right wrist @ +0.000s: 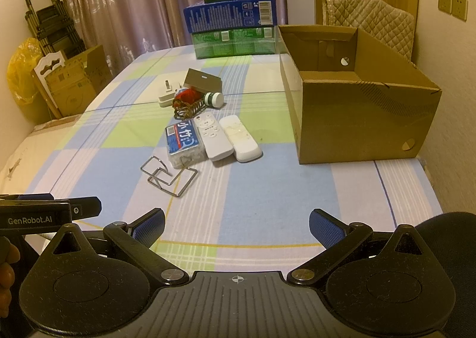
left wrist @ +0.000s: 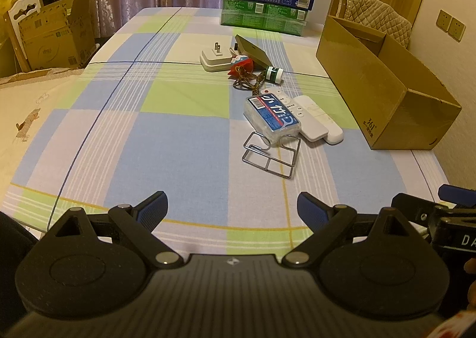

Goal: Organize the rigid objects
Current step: 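Move both tools toward the objects on the table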

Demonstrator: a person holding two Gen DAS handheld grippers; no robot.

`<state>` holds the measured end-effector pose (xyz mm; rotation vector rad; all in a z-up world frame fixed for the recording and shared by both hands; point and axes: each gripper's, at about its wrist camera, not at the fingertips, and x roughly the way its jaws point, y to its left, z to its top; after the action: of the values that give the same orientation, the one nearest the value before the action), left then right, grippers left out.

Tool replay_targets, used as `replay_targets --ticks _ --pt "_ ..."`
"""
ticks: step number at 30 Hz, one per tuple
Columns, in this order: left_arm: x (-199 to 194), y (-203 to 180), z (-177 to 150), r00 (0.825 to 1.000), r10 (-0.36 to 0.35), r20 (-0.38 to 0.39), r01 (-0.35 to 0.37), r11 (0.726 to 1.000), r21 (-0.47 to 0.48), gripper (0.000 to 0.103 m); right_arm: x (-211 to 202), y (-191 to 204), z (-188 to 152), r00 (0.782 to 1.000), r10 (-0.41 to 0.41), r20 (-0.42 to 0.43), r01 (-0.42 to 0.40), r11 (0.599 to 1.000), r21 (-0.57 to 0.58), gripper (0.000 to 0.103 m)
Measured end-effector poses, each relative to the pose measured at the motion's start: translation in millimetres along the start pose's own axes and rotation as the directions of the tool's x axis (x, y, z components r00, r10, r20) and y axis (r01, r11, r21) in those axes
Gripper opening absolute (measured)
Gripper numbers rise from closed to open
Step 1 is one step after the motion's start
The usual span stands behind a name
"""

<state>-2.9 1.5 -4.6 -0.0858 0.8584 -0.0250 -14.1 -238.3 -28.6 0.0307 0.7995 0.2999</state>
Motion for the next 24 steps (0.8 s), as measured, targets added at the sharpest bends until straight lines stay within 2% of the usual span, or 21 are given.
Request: replay_targets --ticks 12,24 --pt "-3 0 10 1.0 -0.028 0.0 0.028 0.999 -0.039 0.092 3 -1 2 1.0 0.003 -0.011 -0.003 1.0 0.017 0.1" --pt "11 1 27 1.0 -0.016 0.015 0.016 1.0 0.0 0.092 11 -6 18 1.0 0.012 -0.008 -0.012 0.999 0.043 0.1"
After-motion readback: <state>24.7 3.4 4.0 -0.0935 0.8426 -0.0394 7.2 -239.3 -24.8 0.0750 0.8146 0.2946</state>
